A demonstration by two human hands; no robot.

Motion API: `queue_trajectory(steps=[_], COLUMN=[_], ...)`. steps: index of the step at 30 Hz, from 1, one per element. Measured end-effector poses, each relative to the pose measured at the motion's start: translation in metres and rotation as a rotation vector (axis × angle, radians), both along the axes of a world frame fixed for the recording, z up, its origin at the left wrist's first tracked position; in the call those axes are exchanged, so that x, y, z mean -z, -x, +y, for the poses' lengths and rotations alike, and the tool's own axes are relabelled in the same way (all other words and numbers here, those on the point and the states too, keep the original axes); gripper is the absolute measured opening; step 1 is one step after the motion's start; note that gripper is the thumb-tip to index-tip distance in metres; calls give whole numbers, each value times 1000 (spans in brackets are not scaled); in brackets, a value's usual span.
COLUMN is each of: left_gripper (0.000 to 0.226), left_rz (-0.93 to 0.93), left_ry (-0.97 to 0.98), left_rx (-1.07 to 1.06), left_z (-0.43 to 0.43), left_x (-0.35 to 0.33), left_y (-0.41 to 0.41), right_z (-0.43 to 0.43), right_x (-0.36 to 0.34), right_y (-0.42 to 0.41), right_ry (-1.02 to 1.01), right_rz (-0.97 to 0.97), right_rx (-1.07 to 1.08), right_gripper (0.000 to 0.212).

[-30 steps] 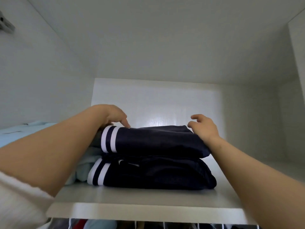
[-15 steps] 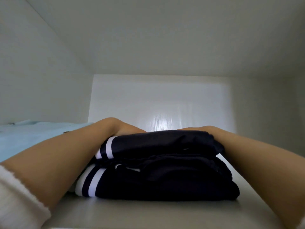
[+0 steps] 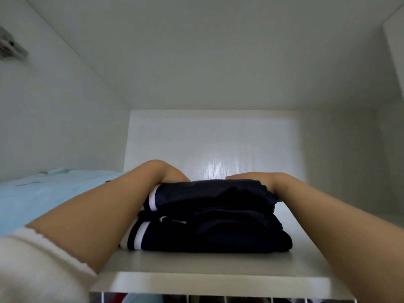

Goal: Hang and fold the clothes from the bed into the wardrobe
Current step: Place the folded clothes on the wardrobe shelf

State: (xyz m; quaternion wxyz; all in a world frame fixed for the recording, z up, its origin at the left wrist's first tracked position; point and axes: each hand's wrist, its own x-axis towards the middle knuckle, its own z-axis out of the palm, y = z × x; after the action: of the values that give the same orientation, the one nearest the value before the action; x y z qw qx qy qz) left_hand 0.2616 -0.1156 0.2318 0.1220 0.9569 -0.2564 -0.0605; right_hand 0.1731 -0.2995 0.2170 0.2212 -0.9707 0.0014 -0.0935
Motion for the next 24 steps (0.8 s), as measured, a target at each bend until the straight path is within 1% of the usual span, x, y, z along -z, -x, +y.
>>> queue_trajectory(steps=[1, 3, 4, 5, 6, 8, 10, 13, 17, 20, 22, 24], left_gripper=[35, 40, 42, 41, 39, 39, 42, 37, 36, 41, 40, 37], left_rz=[-24, -160, -231, -253, -239, -203, -290, -501, -554, -578, -591, -553], left_ry=[57, 225, 280, 302, 298, 280, 212, 113, 90, 108, 172, 271], left_rx=[-23, -4, 54, 117, 164, 189, 172, 107, 86, 71, 52, 59], left_z=[1, 4, 5, 6, 7, 5, 2, -3, -4, -3, 0, 3], left_x=[-6, -14, -14, -12, -8, 7, 23, 41, 48, 52, 52, 52], left_y=[5, 22, 29, 38, 45, 53, 58, 58, 58, 60, 64, 70], right_z=[-1, 0, 1, 2, 4, 6, 9, 13, 15, 18, 22, 24], right_x=[-1, -2, -3, -4, -3, 4, 13, 27, 34, 35, 32, 29], right_y=[2, 11, 14, 19, 22, 24, 25, 24, 23, 28, 34, 41], right_ry=[-57, -247, -267, -228, -191, -148, -157, -175, -174, -198, -196, -194], right_rz=[-13, -13, -7, 0, -11, -52, -64, -67, -96, -102, -143, -207], right_rx=[-36, -47, -74, -107, -124, -100, -56, -12, -4, 6, -10, -5], right_gripper=[21, 29, 32, 34, 34, 32, 31, 31, 35, 35, 33, 33])
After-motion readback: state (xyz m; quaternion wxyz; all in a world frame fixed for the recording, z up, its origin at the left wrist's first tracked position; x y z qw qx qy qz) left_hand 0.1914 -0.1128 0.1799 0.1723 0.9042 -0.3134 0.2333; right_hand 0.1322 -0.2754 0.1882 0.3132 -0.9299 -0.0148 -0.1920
